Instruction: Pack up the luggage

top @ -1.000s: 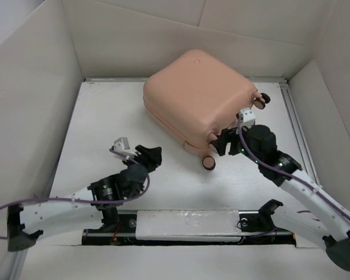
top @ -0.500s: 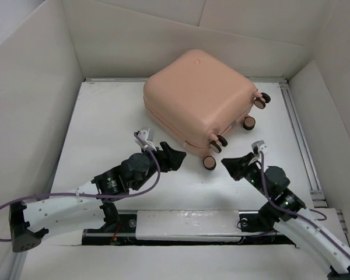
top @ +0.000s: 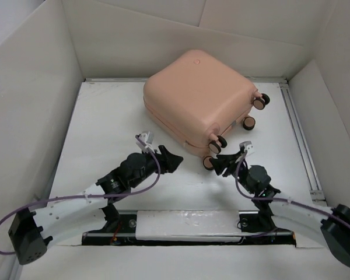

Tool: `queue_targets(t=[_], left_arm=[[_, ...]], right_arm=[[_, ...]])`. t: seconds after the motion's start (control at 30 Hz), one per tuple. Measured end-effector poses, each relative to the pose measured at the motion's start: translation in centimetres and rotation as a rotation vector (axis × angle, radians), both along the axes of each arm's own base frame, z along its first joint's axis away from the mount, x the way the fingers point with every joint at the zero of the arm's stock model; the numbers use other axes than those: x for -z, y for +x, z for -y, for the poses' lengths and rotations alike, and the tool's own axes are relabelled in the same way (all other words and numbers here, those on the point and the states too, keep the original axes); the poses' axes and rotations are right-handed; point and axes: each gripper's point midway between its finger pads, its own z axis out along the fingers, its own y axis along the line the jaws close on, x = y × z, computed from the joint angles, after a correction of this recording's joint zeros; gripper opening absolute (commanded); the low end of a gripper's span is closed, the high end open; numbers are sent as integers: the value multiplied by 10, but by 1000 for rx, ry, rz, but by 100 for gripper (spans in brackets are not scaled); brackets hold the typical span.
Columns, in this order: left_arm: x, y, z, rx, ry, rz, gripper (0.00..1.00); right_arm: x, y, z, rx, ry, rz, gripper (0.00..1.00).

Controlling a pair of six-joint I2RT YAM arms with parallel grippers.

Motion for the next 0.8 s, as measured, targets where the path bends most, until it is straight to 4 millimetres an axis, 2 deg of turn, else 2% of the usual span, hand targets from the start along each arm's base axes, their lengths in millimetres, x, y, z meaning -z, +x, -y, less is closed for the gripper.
queue_targets(t=[0.1, 0.2, 0.37, 0.53, 0.63, 0.67, 0.8], left_arm=[[10, 32, -23, -73, -16, -22, 59], [-2, 44, -39, -108, -53, 8, 57], [-20, 34, -38, -52, -88, 64, 56], [-3, 26, -42, -43, -81, 57, 55], [6, 23, -44, -38, -73, 49, 54], [8, 22, -45, -37, -71, 47, 54], [12, 19, -46, -29, -75, 50, 52]], right_arm=[[20, 7, -5, 1, -41, -41, 52], [26, 13, -8, 11, -49, -47, 52], [18, 19, -16, 23, -22, -4, 47], [2, 30, -29, 54, 0, 48, 40], [9, 33, -30, 87, -15, 46, 34], [13, 34, -30, 98, -25, 41, 27], [24, 38, -28, 148, -60, 29, 19]])
